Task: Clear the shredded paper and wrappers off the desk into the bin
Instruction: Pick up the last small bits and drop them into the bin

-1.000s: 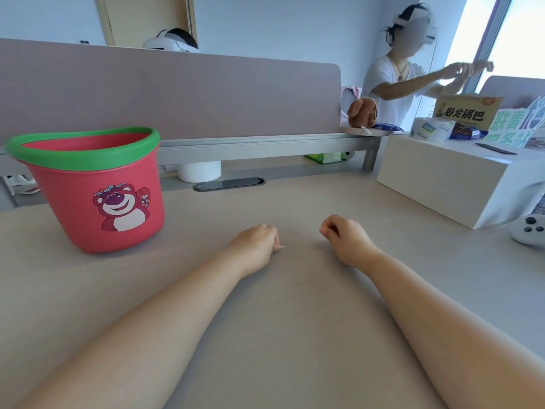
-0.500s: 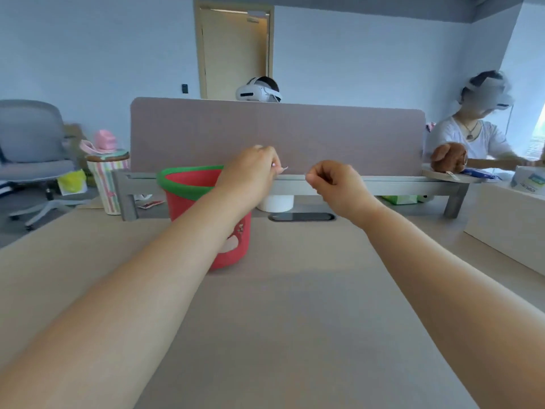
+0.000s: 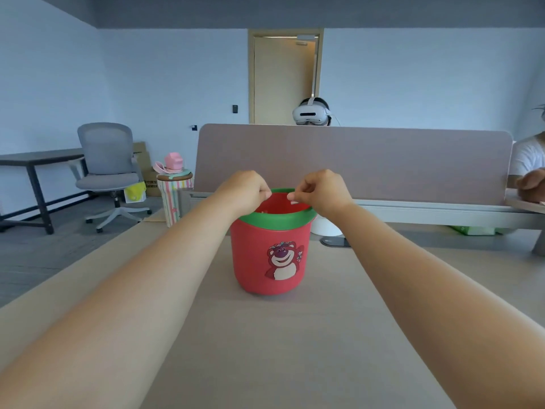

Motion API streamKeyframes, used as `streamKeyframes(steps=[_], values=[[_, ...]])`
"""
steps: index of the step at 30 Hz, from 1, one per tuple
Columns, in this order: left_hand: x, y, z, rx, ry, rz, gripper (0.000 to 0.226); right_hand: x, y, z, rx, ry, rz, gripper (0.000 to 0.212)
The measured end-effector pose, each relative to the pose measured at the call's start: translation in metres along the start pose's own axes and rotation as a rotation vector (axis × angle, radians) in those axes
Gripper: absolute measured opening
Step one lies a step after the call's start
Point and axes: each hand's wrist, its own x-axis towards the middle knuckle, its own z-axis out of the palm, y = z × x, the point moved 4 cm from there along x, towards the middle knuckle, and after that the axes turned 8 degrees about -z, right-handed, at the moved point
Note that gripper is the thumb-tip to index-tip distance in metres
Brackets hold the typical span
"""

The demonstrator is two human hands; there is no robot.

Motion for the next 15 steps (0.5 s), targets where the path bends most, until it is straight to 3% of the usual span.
streamKeyframes(steps=[7,9,15], values=[[-0.005,0.002,-0.003,-0.03,0.107,-0.009,0.002,-0.004,0.0,0.003,-0.034,-0.021,-0.033,0.011],[-0.007,0.004,-0.003,-0.079,0.154,-0.008,0.008,-0.008,0.001,-0.003,-0.004,0.031,-0.043,0.002],[-0.024,0.041,0.0,-0.235,0.282,0.14,0.008,-0.037,0.015,-0.031,-0.039,0.117,-0.073,0.021]])
